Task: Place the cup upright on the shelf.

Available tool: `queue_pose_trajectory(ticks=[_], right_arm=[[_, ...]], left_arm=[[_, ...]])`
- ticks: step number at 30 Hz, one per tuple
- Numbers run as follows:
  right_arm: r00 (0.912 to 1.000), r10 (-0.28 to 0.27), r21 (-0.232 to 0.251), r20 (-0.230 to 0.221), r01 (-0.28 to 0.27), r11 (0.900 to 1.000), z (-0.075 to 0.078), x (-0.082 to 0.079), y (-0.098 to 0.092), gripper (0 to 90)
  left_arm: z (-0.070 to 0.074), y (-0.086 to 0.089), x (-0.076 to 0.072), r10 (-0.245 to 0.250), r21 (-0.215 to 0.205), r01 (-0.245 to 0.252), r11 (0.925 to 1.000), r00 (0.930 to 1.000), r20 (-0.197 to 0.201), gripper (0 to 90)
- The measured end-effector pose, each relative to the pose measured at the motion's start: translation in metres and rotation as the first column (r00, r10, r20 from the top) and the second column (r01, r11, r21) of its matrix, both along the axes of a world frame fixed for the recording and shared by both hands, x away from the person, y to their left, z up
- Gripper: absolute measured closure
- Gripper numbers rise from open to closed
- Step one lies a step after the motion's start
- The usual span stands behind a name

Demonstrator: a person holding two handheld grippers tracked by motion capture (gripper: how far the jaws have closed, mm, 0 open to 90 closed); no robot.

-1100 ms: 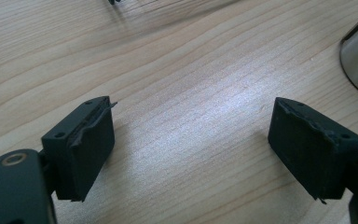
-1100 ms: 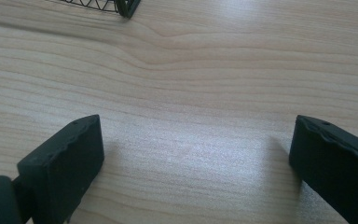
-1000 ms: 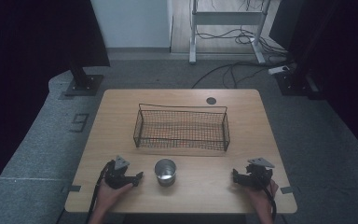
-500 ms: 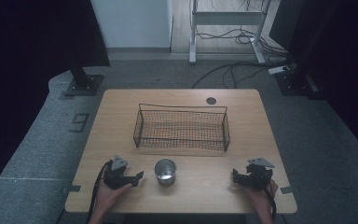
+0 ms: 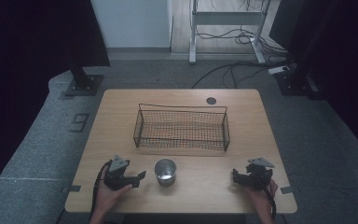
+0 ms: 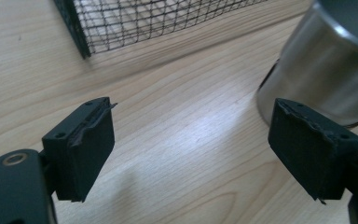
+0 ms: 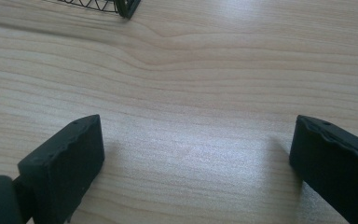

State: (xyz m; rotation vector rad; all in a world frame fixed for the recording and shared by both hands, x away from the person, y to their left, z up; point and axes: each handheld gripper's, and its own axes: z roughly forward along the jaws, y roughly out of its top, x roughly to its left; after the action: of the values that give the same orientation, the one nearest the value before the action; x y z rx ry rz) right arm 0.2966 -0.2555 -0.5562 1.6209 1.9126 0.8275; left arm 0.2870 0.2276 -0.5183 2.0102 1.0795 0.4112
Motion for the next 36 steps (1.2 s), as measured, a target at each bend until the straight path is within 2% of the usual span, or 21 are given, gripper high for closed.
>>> queue_pose_trajectory(ticks=[14,23,36], right_arm=[[1.0000,0.000,0.000,0.000,0.000,1.000,0.000,0.000,0.000,3.0],[1.0000,-0.001,0.000,0.001,0.001,1.000,0.000,0.000,0.000,3.1],[1.0000,-0.001,0.001,0.001,0.001,1.000,0.000,0.000,0.000,3.3]], left_arm=[[0.012,-0.010,-0.008,-0.049,-0.036,0.050,0.9981,0.9982,0.034,13.9],[0.013,-0.018,-0.010,-0.080,-0.043,0.081,0.9958,0.9965,0.023,10.6],[0.018,-0.031,-0.014,-0.157,-0.057,0.159,0.9857,0.9871,0.033,1.6]])
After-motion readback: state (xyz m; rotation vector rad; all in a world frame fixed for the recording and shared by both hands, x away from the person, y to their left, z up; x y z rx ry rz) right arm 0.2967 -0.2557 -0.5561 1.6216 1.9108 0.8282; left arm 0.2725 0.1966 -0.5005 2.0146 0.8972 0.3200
